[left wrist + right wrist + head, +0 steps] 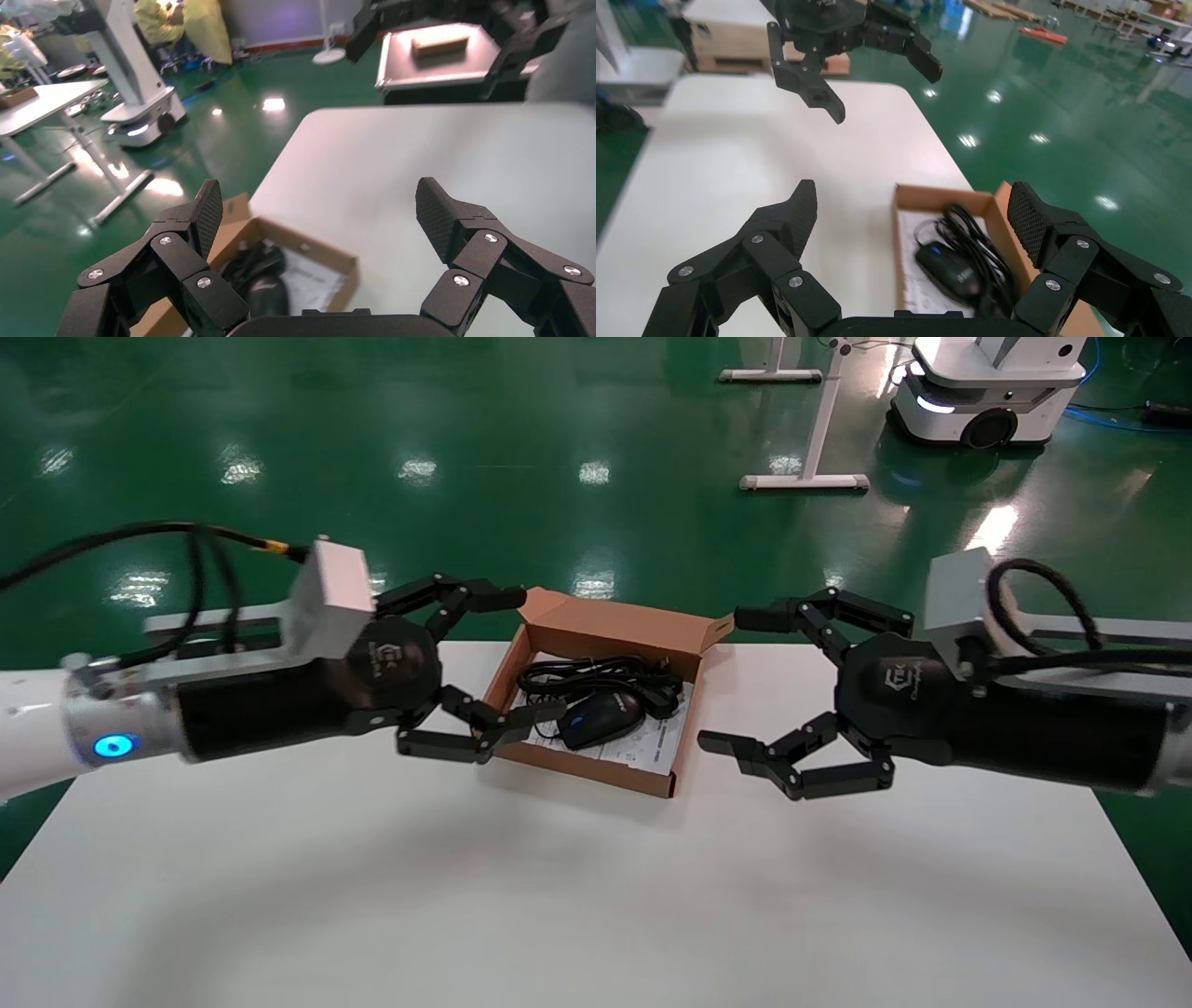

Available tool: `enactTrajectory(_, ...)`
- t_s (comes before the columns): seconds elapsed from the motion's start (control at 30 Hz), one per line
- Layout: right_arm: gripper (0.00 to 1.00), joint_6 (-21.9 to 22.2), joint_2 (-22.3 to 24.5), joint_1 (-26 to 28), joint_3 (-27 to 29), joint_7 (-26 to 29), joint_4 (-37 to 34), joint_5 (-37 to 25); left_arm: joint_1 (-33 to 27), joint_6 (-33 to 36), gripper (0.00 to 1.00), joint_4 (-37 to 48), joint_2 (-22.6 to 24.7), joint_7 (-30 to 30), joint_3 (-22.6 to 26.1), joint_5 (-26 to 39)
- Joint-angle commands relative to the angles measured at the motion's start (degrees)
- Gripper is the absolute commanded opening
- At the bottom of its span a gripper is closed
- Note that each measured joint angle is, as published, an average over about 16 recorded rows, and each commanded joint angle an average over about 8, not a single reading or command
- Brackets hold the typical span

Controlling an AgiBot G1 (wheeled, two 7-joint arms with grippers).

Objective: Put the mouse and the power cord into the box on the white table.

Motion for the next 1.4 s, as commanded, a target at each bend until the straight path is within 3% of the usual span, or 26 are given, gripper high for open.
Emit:
enactTrajectory(0.03, 1.0, -0.5, 0.7, -1.3, 1.1, 1.3, 1.9, 1.1, 1.2, 1.0, 1.0, -2.0, -1.4, -1.5, -1.0, -1.5)
enactTrajectory(0.7, 1.0, -5.0, 7.8, -13.3, 11.3, 13.3, 19.7, 11.6, 12.8, 10.4, 1.0, -20.7, -14.8, -14.9, -10.2, -15.4)
enactTrajectory(1.4, 1.0, -5.1, 8.0, -13.6, 11.5, 13.6, 20.0, 11.9, 13.0, 10.6, 1.0, -20.9, -15.0, -15.1, -10.4, -15.7)
